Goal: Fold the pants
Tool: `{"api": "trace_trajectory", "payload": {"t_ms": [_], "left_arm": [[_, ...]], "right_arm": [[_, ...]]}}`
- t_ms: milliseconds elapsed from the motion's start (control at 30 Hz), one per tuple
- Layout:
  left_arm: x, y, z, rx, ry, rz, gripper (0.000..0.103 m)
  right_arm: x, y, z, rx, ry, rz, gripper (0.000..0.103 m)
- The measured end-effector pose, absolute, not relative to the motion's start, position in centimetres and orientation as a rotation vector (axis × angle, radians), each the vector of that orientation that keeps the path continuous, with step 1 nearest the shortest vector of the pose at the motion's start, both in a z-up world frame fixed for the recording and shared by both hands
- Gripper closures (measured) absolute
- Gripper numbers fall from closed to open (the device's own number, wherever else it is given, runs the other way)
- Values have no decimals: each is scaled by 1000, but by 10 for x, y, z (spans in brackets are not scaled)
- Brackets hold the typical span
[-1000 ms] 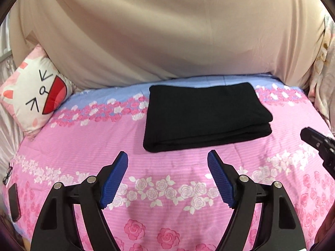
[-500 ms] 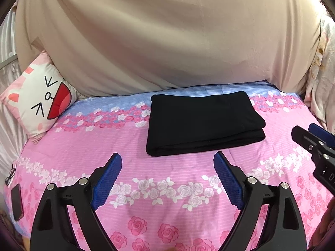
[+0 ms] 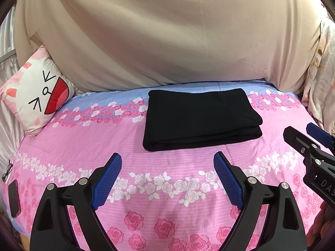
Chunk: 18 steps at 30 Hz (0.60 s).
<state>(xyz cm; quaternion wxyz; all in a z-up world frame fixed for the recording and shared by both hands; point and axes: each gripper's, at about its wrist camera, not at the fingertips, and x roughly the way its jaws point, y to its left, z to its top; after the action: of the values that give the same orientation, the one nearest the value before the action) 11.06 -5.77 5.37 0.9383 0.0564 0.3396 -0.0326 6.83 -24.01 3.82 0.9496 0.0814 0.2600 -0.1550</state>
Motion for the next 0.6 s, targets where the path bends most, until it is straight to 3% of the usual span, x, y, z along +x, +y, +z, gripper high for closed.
{"api": "trace_trajectory", "payload": {"t_ms": [600], "left_arm": [[110, -56, 52, 125, 696, -54, 16]], "right_arm": [[66, -242, 35, 161, 531, -333, 26]]}}
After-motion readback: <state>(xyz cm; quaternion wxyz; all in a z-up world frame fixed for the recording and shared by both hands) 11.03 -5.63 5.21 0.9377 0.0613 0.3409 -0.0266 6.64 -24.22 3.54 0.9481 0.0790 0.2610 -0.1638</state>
